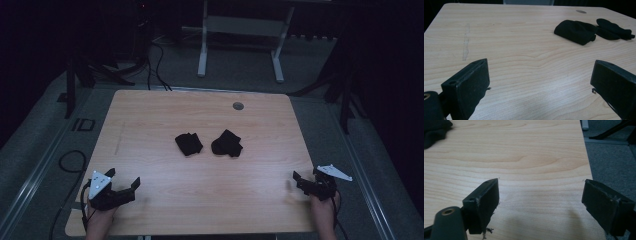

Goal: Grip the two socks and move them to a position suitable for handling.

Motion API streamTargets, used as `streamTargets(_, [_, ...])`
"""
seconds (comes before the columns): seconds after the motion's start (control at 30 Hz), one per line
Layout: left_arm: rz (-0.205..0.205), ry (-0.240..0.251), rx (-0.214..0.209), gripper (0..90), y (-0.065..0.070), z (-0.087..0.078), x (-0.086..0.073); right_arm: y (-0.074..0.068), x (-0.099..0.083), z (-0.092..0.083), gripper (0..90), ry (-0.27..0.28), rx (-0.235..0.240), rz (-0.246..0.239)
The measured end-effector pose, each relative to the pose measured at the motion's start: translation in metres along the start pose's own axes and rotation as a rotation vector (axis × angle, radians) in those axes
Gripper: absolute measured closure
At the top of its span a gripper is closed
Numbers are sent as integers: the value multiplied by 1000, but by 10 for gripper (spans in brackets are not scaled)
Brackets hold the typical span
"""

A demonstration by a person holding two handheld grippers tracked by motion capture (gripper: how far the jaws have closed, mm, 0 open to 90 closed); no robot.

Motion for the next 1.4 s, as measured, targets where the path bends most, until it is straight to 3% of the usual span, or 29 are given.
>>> streamTargets(0.13, [-1,4,1,24,0,-1,0,0,0,1,144,-7,13,4])
streamTargets(0.27, [1,7,2,24,1,-2,1,-4,0,1,130,-12,2,-27])
streamTargets(0.33, [4,7,-1,24,2,-2,1,-14,1,3,128,-41,49,-42])
streamTargets(0.37, [6,6,-1,24,2,-2,1,-14,1,3,128,-41,49,-42])
streamTargets(0.47, [13,9,-6,24,4,-2,2,-35,3,4,139,-70,81,-112])
streamTargets(0.5, [13,9,-6,24,4,-2,2,-35,3,4,139,-70,81,-112])
streamTargets(0.57, [11,12,-9,24,4,-2,2,-49,6,5,142,-99,130,-149])
streamTargets(0.73, [3,18,-11,24,4,-3,3,-64,13,9,140,-121,175,-174])
streamTargets(1.0, [21,10,-35,24,10,-1,2,-95,36,18,132,-106,245,-231])
streamTargets(1.1, [24,8,-40,24,12,-1,3,-110,46,23,132,-91,277,-217])
streamTargets(1.17, [22,12,-43,24,12,-1,3,-121,51,29,134,-101,274,-228])
streamTargets(1.2, [22,11,-46,24,12,-1,3,-127,54,32,134,-101,294,-234])
streamTargets(1.4, [16,6,-58,24,12,0,2,-165,72,51,135,-120,336,-311])
Point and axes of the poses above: each handheld gripper's, and its own axes: z roughly forward along the jaws, x roughly out of its top, y roughly to its right, the point moved 6 cm from there along z, roughly forward along the jaws, and after that the axes turned 6 degrees about -y, right-handed, at the moved point
